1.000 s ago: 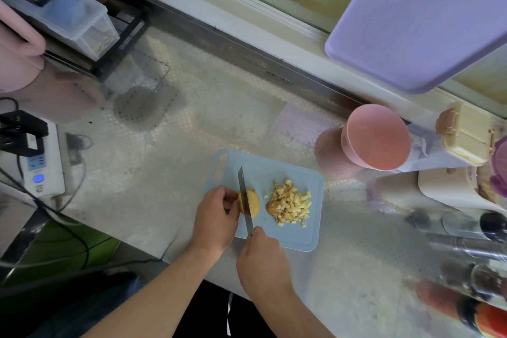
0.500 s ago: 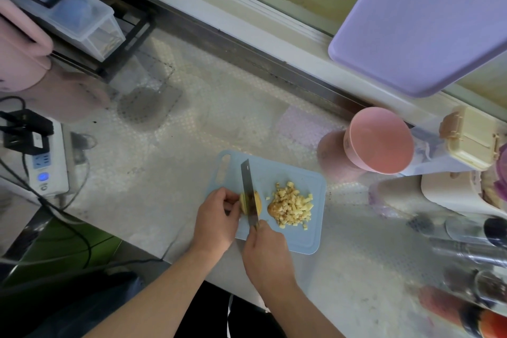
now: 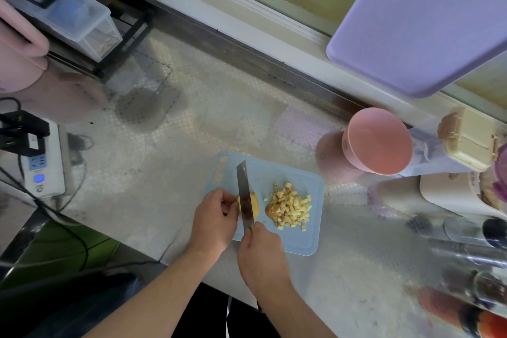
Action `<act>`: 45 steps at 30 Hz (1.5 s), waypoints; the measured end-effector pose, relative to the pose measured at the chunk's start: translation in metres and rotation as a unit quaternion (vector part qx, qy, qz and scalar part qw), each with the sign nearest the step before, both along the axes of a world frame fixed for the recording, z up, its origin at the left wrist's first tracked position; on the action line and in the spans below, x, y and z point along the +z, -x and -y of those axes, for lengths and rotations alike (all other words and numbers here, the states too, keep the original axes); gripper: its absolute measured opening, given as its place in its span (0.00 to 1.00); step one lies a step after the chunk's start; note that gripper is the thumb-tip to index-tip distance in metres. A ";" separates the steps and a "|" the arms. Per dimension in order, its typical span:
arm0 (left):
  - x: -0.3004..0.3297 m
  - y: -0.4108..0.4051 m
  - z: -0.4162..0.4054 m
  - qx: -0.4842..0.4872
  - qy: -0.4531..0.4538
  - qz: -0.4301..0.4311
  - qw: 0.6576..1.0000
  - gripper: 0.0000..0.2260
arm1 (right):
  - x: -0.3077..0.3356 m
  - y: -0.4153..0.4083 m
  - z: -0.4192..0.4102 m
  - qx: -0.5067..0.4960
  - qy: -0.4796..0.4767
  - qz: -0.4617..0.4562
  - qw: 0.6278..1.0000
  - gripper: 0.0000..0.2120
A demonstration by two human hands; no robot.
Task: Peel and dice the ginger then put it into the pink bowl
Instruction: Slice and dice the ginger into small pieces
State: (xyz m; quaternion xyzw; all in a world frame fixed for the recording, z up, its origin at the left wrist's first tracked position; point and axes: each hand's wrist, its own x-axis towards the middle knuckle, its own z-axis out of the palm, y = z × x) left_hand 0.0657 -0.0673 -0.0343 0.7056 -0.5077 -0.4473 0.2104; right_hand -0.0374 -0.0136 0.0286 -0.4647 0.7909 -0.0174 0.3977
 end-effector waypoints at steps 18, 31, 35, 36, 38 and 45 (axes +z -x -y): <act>0.004 0.000 0.000 0.002 -0.003 0.018 1.000 0.04 | 0.008 -0.012 0.024 0.011 -0.053 0.011 0.998 0.05; 0.002 -0.002 -0.001 -0.021 0.026 0.029 0.999 0.06 | 0.006 -0.005 0.014 0.047 -0.017 -0.008 0.999 0.06; -0.005 -0.004 -0.005 -0.017 0.057 0.013 0.998 0.08 | -0.001 -0.003 0.014 0.106 -0.019 -0.026 0.994 0.03; -0.007 -0.004 -0.006 -0.013 0.062 0.010 0.998 0.08 | -0.001 -0.004 0.015 0.115 -0.017 -0.029 0.993 0.03; -0.007 -0.003 -0.009 -0.003 0.069 0.001 0.998 0.07 | -0.001 -0.004 0.015 0.121 -0.015 -0.023 0.992 0.02; -0.014 0.008 -0.014 0.044 0.121 0.034 0.991 0.09 | -0.015 0.007 0.010 0.121 0.070 0.011 0.990 0.07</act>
